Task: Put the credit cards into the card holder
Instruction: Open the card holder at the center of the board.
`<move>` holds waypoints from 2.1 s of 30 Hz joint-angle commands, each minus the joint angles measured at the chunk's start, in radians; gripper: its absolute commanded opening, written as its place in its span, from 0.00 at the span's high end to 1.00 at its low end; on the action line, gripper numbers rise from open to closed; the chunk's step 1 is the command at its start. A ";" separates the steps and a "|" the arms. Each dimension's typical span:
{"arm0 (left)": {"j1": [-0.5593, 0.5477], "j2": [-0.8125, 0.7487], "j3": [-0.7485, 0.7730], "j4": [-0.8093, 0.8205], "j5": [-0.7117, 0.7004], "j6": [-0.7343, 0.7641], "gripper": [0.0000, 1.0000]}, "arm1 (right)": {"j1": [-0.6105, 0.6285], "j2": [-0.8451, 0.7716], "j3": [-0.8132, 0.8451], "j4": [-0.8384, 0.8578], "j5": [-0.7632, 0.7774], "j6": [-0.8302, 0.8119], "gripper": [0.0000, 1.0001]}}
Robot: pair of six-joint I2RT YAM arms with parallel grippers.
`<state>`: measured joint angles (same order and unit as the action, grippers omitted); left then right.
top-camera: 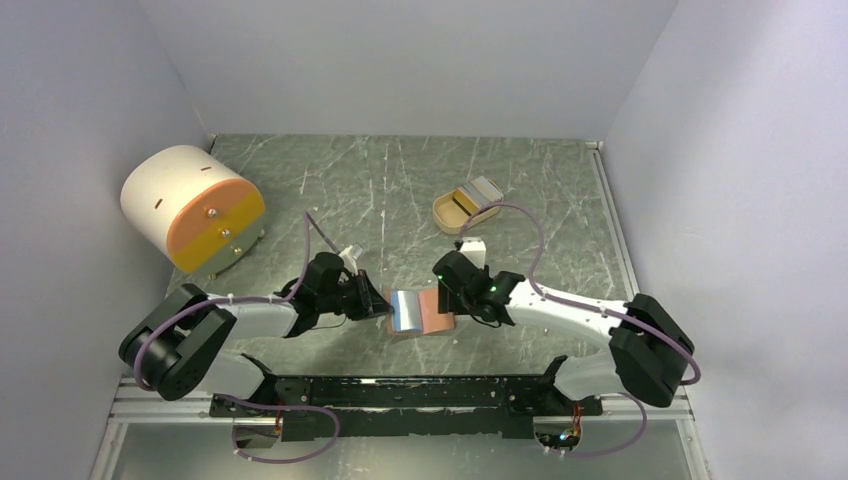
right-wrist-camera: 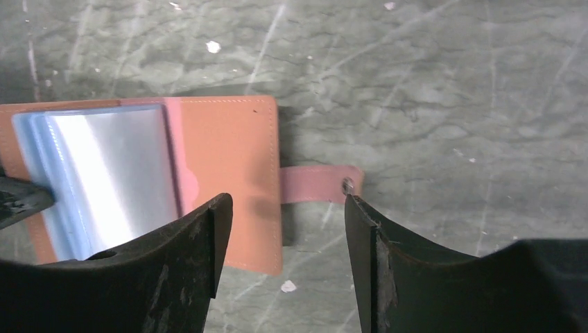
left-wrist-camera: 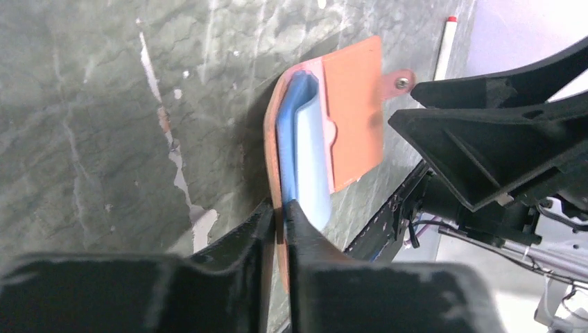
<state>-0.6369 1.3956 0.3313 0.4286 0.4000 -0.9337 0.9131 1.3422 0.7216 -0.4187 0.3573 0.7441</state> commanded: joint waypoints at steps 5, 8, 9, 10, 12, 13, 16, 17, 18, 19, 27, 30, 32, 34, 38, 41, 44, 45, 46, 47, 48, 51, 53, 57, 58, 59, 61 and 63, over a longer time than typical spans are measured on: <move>-0.005 0.005 -0.021 0.201 0.086 -0.012 0.61 | -0.012 -0.063 -0.115 0.104 -0.024 0.017 0.39; -0.006 0.042 -0.014 0.246 0.108 -0.016 0.57 | -0.012 -0.083 -0.117 0.119 -0.027 0.018 0.40; -0.005 0.050 -0.007 0.243 0.108 -0.012 0.57 | -0.012 -0.093 -0.115 0.120 -0.027 0.016 0.40; -0.006 0.058 -0.002 0.241 0.109 -0.009 0.57 | -0.013 -0.101 -0.114 0.118 -0.025 0.014 0.40; -0.005 0.068 0.006 0.245 0.107 -0.006 0.61 | -0.011 -0.110 -0.108 0.105 -0.022 0.014 0.41; -0.005 0.071 0.006 0.249 0.108 -0.008 0.66 | -0.012 -0.112 -0.102 0.093 -0.016 0.014 0.41; -0.005 0.066 0.012 0.246 0.108 -0.011 0.80 | -0.012 -0.124 -0.069 0.039 0.000 0.017 0.41; -0.006 0.060 0.015 0.237 0.108 -0.010 0.84 | -0.011 -0.137 -0.053 0.016 -0.004 0.017 0.41; -0.005 0.054 0.020 0.223 0.105 -0.008 0.88 | -0.010 -0.154 -0.039 0.010 -0.014 0.016 0.41; -0.005 0.046 0.025 0.209 0.102 -0.005 0.90 | -0.011 -0.176 -0.027 0.009 -0.031 0.015 0.40; -0.008 -0.035 0.042 0.095 0.056 0.003 0.91 | 0.005 -0.188 -0.030 0.190 -0.191 0.033 0.33; -0.012 -0.055 0.050 0.059 0.039 0.008 0.91 | 0.022 -0.105 -0.013 0.216 -0.199 0.037 0.31; -0.013 -0.066 0.051 0.041 0.029 0.009 0.91 | 0.036 -0.070 -0.006 0.249 -0.212 0.035 0.31; -0.015 -0.071 0.051 0.035 0.024 0.012 0.91 | 0.049 -0.039 -0.003 0.295 -0.231 0.037 0.30; -0.017 -0.064 0.051 0.041 0.029 0.013 0.91 | 0.074 0.040 0.028 0.305 -0.228 0.036 0.30; -0.017 -0.059 0.050 0.045 0.030 0.013 0.91 | 0.080 0.079 0.024 0.322 -0.221 0.030 0.29; -0.018 -0.063 0.040 0.050 0.028 0.012 0.91 | 0.081 0.125 0.043 0.267 -0.166 0.033 0.31; -0.018 -0.066 0.038 0.044 0.023 0.012 0.91 | 0.081 0.135 0.044 0.250 -0.148 0.032 0.31; -0.018 -0.071 0.037 0.036 0.016 0.016 0.91 | 0.081 0.135 0.040 0.242 -0.131 0.030 0.32; -0.017 -0.077 0.035 0.024 0.009 0.021 0.91 | 0.080 0.129 0.032 0.238 -0.118 0.027 0.33; -0.017 -0.080 0.034 0.015 0.004 0.024 0.91 | 0.081 0.123 0.022 0.239 -0.111 0.024 0.34; -0.017 -0.084 0.025 0.015 -0.004 0.027 0.91 | 0.080 0.116 0.014 0.223 -0.082 0.017 0.38; -0.018 -0.081 0.024 0.014 -0.006 0.029 0.91 | 0.081 0.116 0.013 0.195 -0.062 0.017 0.39; -0.017 -0.082 0.023 -0.015 -0.022 0.048 0.91 | 0.078 0.099 0.004 0.112 0.026 0.026 0.39; -0.017 -0.085 0.023 -0.026 -0.031 0.056 0.91 | 0.077 0.090 -0.002 0.093 0.044 0.028 0.39; -0.016 -0.087 0.023 -0.040 -0.040 0.062 0.91 | 0.075 0.081 -0.013 0.079 0.056 0.031 0.39; -0.017 -0.092 0.023 -0.048 -0.048 0.067 0.91 | 0.073 0.066 -0.036 0.073 0.060 0.034 0.40; -0.017 -0.091 0.022 -0.042 -0.047 0.064 0.91 | 0.070 0.061 -0.055 0.079 0.056 0.039 0.41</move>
<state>-0.6460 1.3258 0.3557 0.3946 0.3824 -0.8963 0.9874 1.4300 0.7067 -0.2878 0.3531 0.7742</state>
